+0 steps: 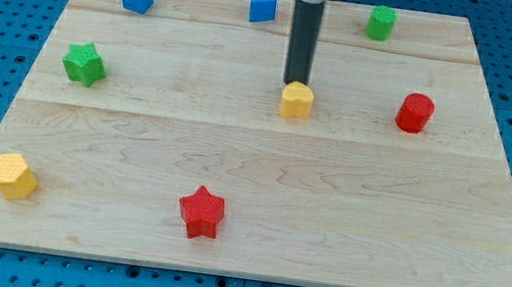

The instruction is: Move yellow heart to the bottom right corner of the board

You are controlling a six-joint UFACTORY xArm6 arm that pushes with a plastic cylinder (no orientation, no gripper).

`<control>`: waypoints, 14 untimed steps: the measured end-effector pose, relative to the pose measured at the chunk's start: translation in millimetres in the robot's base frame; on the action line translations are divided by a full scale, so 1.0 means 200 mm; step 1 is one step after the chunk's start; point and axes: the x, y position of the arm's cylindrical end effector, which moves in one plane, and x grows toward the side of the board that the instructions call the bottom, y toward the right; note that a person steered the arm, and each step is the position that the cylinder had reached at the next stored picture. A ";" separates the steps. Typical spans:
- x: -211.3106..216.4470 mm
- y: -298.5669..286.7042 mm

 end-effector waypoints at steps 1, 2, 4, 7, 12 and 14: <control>0.22 -0.03; 0.46 -0.10; 0.69 0.11; 0.92 0.27; 0.74 0.33; 0.83 0.50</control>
